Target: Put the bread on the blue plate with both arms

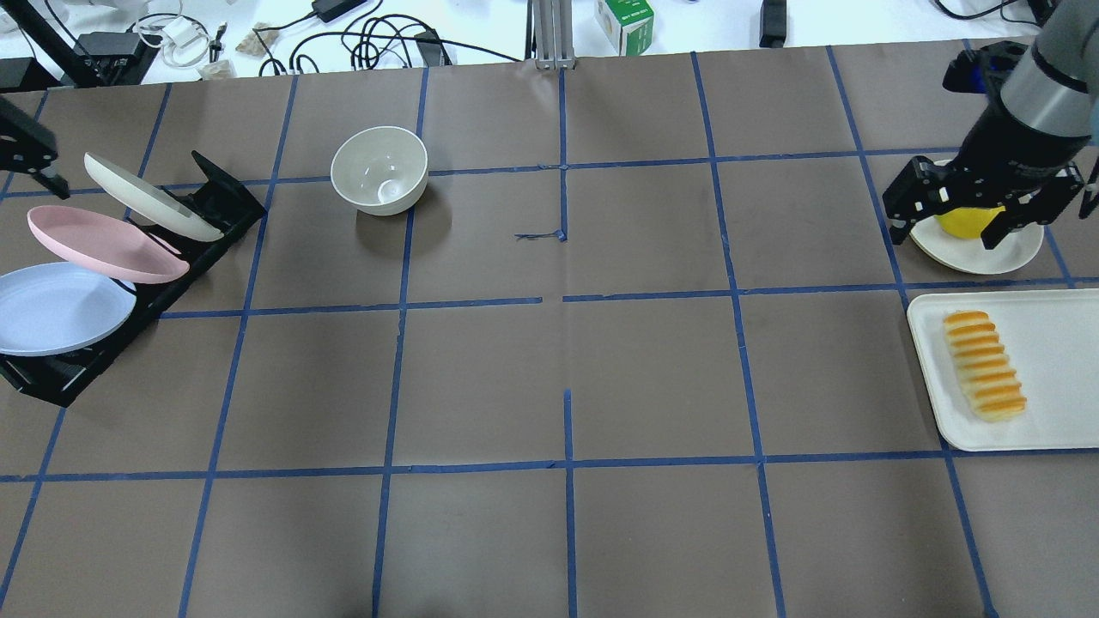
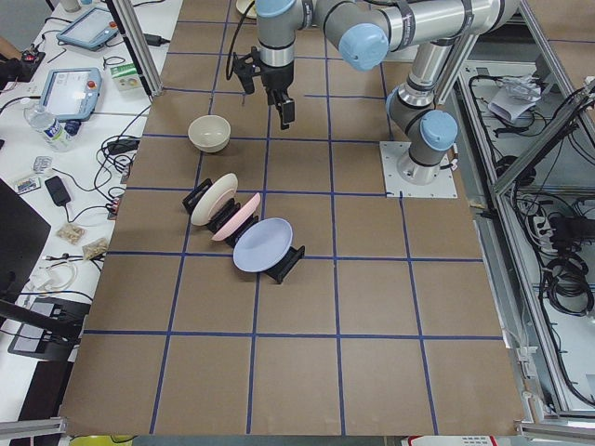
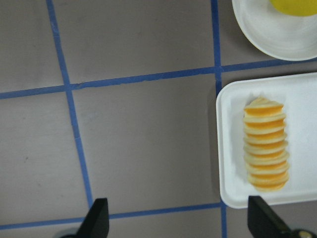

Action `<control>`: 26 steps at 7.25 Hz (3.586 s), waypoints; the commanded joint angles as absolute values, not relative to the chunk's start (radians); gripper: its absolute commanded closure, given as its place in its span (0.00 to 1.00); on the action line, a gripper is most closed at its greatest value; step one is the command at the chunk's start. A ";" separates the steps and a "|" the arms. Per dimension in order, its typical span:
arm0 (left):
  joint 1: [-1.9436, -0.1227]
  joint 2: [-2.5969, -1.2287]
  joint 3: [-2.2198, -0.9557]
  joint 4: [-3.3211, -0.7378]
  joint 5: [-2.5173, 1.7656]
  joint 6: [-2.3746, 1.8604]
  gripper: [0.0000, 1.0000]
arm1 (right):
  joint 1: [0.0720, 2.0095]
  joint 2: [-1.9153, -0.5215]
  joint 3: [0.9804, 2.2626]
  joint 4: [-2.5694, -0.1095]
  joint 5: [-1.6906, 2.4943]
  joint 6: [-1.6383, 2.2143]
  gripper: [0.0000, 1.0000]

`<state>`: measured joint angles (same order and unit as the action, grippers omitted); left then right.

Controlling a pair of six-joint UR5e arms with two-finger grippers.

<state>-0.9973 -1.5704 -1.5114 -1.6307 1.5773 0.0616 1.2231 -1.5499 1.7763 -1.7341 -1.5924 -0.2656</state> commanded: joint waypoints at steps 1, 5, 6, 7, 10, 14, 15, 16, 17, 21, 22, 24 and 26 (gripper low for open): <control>-0.780 -1.632 -1.526 -1.549 1.575 0.081 0.00 | 1.105 -1.534 1.891 -1.906 -1.592 -0.464 0.00; -0.698 -1.827 -1.609 -1.201 1.647 0.081 0.00 | 0.973 -1.389 1.975 -2.104 -1.591 -0.586 0.00; -0.698 -1.876 -1.609 -1.163 1.667 0.066 0.00 | 0.971 -1.385 2.014 -2.153 -1.594 -0.586 0.00; -0.699 -1.923 -1.609 -1.161 1.664 0.055 0.00 | 0.971 -1.382 2.046 -2.199 -1.598 -0.586 0.00; -0.699 -1.971 -1.605 -1.143 1.666 0.040 0.13 | 0.969 -1.338 2.056 -2.229 -1.635 -0.578 0.00; -0.699 -1.976 -1.606 -1.144 1.658 0.041 1.00 | 0.969 -1.298 2.057 -2.281 -1.684 -0.580 0.00; -0.699 -1.976 -1.605 -1.144 1.657 0.043 1.00 | 0.969 -1.292 2.062 -2.280 -1.684 -0.569 0.00; -0.699 -1.974 -1.602 -1.144 1.657 0.044 1.00 | 0.969 -1.287 2.077 -2.279 -1.684 -0.574 0.00; -0.698 -1.971 -1.594 -1.144 1.657 0.051 1.00 | 0.969 -1.285 2.080 -2.279 -1.684 -0.574 0.00; -0.693 -1.879 -1.534 -1.318 1.692 0.077 1.00 | 0.969 -1.278 2.082 -2.266 -1.686 -0.586 0.17; -0.693 -1.852 -1.514 -1.412 1.707 0.077 1.00 | 0.969 -1.281 2.080 -2.263 -1.687 -0.586 0.68; -0.695 -1.772 -1.516 -1.664 1.729 0.125 1.00 | 0.969 -1.289 2.069 -2.260 -1.686 -0.586 1.00; -0.716 -1.714 -1.535 -1.895 1.670 0.200 1.00 | 0.969 -1.327 2.050 -2.229 -1.684 -0.586 1.00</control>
